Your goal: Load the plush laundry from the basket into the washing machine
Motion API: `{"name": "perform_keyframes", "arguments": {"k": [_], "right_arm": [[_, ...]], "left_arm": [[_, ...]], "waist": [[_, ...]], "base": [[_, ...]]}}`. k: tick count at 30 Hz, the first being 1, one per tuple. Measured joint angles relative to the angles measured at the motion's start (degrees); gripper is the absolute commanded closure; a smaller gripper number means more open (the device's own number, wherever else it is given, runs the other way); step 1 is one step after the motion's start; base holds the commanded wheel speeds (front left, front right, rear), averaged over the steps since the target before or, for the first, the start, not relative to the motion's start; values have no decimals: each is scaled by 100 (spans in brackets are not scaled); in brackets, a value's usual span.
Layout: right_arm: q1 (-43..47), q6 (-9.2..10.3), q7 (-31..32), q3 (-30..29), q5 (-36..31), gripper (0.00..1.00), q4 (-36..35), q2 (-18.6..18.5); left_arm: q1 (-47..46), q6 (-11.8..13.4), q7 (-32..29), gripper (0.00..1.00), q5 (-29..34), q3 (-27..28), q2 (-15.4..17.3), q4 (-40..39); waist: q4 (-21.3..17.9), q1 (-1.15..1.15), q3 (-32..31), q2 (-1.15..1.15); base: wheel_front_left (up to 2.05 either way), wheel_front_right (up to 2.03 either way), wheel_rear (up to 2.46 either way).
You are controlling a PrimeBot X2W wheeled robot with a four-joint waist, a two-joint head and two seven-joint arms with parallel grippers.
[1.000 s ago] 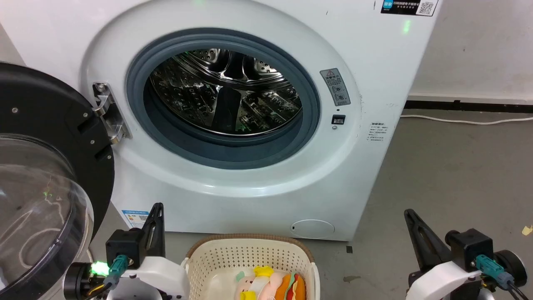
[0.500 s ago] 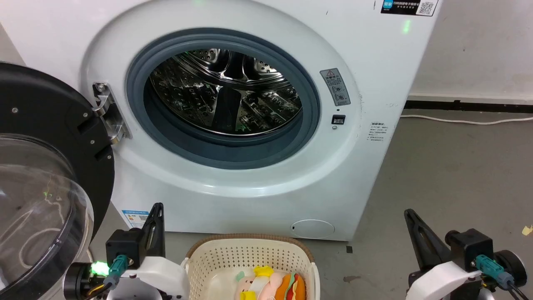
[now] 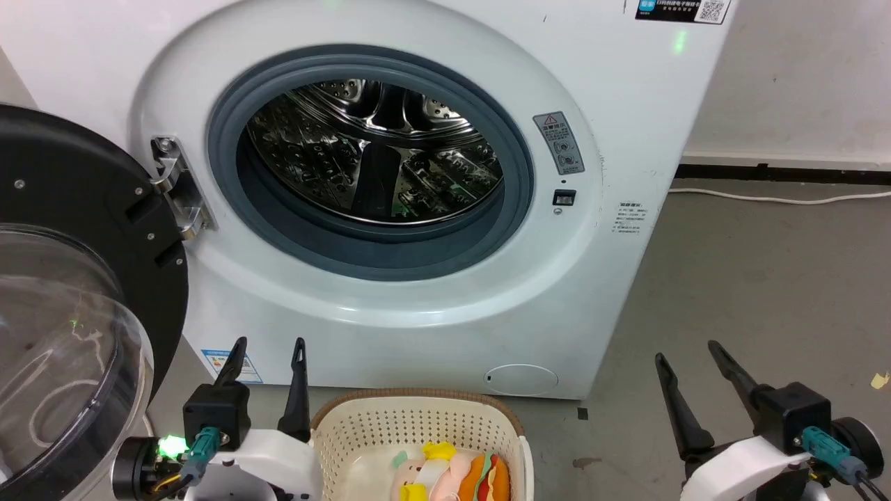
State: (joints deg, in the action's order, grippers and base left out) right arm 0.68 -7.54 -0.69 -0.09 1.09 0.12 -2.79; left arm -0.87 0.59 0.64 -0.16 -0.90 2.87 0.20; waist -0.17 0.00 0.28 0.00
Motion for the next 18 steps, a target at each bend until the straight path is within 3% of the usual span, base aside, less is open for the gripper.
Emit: {"name": "perform_keyframes", "arguments": {"k": [18], "right_arm": [[-18,0,-204,-94,238,0,-110,0]], "left_arm": [[-81,23,219,0,-1,-176,1,147]], "waist": [[-191,0,461,0]], "base": [[0,0,0]]}}
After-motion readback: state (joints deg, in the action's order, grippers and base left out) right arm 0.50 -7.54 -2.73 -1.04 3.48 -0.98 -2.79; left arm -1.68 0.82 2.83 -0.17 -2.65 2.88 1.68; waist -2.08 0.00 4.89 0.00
